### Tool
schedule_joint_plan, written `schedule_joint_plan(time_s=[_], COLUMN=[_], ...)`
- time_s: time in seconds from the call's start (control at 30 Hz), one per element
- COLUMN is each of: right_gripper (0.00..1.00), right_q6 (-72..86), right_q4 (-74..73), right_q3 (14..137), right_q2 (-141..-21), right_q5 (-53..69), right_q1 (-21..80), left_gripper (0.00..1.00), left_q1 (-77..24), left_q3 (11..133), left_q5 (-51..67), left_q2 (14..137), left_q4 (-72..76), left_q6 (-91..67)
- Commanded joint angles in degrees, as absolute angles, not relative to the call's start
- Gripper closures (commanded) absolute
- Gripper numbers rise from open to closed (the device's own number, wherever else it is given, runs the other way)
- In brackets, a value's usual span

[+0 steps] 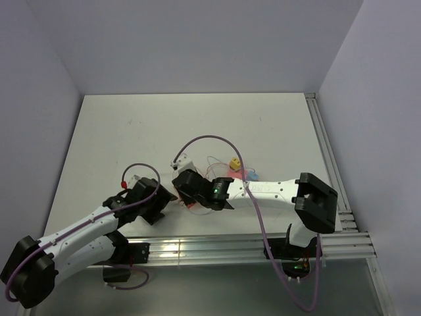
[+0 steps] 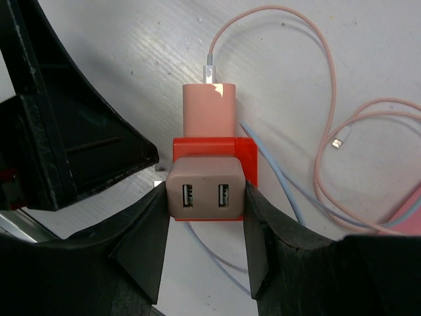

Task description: Insert the plug

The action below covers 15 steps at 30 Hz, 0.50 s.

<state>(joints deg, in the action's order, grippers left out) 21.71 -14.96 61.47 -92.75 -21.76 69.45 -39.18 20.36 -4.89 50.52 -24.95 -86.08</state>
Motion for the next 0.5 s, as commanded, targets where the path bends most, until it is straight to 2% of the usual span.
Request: schedule_joint_plan(time_s=[0.0, 0.23, 0.47], right_gripper=[1.00, 1.00, 1.00], right_q6=[23.38, 24.87, 23.12], right_q4=[-23.55, -24.43, -35.66], right_q3=[60.64, 60.02, 67.93], right_q2=[-97.21, -99.05, -102.04], right_q5=[-17.93, -18.19, -13.02], right_q1=[68.99, 68.99, 68.38], left_gripper=[0.07, 0.07, 0.07], left_q1=[-39.02, -39.02, -39.11], left_q3=[20.48, 21.53, 21.01], left_q5=[-7.56, -9.40, -11.77], left_q2=[51.85, 53.17, 51.68], left_q4=[-24.96, -26.89, -31.02], left_q6=[-84.81, -85.34, -87.18])
